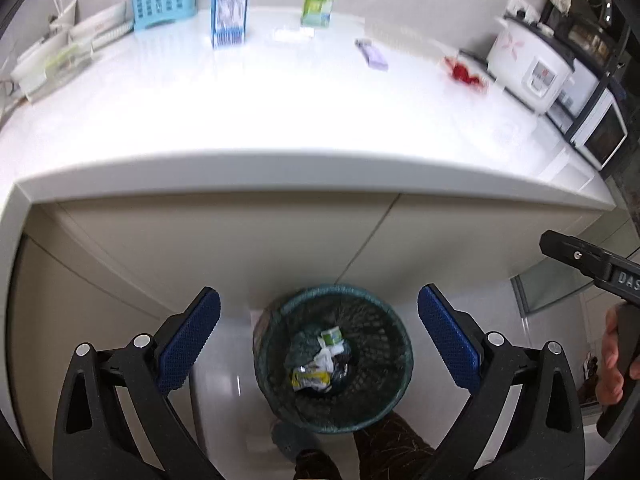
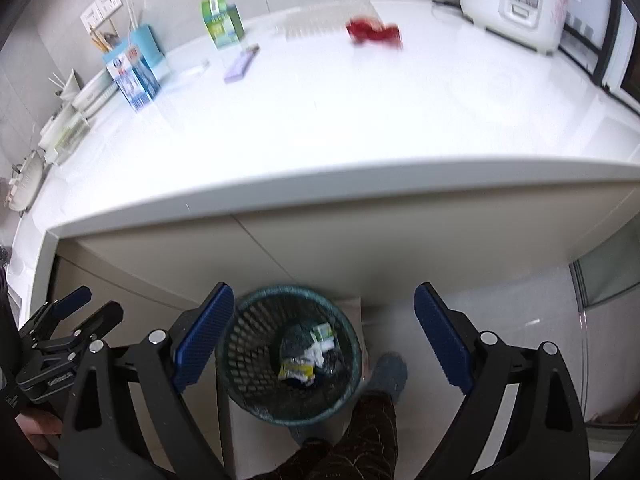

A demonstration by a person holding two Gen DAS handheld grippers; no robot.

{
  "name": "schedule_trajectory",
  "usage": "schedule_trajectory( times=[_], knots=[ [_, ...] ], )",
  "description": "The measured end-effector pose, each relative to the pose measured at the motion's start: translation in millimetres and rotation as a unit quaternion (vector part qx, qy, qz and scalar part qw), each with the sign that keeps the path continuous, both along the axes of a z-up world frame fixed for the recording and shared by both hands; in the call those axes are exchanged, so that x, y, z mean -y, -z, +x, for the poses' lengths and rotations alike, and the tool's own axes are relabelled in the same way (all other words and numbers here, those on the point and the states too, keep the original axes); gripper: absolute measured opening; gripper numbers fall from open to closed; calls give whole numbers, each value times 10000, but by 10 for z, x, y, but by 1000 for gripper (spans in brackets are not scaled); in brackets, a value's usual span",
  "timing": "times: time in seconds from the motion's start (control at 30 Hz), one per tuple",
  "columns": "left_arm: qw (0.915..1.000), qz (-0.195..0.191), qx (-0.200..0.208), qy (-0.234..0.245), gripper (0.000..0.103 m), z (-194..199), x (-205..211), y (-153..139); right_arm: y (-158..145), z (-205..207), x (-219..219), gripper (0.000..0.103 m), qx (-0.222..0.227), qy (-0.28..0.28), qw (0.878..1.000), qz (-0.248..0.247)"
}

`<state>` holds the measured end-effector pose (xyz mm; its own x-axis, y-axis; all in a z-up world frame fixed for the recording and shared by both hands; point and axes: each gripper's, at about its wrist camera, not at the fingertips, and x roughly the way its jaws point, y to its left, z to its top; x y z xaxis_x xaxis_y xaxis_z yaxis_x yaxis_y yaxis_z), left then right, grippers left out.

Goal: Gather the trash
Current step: 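Move both open tools up toward the milk carton and snack stick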

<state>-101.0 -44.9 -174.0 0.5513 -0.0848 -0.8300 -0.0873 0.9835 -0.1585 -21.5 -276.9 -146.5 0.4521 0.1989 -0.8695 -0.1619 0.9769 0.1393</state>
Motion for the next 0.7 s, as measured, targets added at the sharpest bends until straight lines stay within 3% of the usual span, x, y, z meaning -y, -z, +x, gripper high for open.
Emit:
schedule_trajectory(
  times=[0.37, 0.7],
  knots=[
    [9978, 260, 514, -315, 97, 230, -327, -692, -536, 330, -174, 88, 453, -41, 9989, 100],
    [9957, 408, 680, -488, 97, 487, -513, -935, -796, 512, -407, 88, 757, -185, 9969, -62]
  ],
)
